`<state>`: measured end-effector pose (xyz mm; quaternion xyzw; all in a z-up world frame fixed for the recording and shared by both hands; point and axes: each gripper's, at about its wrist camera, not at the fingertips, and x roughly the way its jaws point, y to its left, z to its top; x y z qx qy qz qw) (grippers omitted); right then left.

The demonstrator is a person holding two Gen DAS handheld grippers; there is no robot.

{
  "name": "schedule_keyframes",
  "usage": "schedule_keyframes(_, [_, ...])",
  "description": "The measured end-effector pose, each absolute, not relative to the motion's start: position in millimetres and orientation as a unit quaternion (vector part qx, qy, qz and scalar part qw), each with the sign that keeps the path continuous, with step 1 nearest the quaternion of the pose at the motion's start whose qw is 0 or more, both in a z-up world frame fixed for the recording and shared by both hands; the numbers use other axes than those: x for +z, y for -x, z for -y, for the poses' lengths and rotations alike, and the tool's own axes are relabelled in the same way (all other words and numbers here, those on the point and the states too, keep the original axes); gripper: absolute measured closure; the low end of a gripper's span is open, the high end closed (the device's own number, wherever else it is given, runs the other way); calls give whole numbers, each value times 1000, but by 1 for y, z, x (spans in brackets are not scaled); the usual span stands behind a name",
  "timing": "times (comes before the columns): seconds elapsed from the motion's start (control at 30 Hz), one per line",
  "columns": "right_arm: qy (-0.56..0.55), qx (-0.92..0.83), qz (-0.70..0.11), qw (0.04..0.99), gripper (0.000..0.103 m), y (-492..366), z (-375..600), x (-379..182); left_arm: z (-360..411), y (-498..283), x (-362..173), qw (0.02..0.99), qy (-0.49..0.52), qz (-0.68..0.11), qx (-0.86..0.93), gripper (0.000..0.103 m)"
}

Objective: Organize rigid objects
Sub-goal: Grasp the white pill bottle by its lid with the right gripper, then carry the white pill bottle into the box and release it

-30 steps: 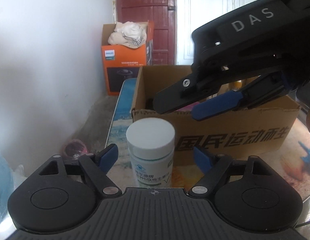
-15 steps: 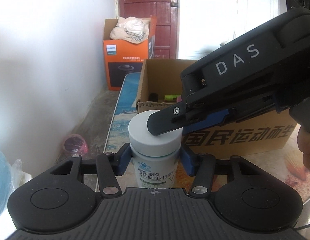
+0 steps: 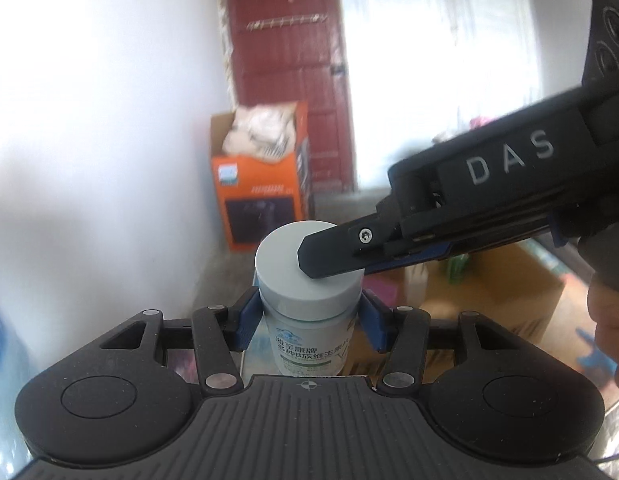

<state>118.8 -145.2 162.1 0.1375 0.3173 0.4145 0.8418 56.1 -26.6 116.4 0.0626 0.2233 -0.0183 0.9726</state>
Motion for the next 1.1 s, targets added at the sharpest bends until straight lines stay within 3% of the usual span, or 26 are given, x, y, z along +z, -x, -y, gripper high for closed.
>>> schedule_keyframes(0.37, [-155,315,-271,896,64,-154,233,186,98,-132,133,968,-65,-196,-140,50])
schedule_keyframes(0.77, [-201,238,-346,885,64,-226,305,94,152,-218,45,926,-59,-315,-199,50])
schedule_keyframes(1.1, [-197,233,-383,872,63,-246,315,50,156,-225,36,899,-59,-390,-190,50])
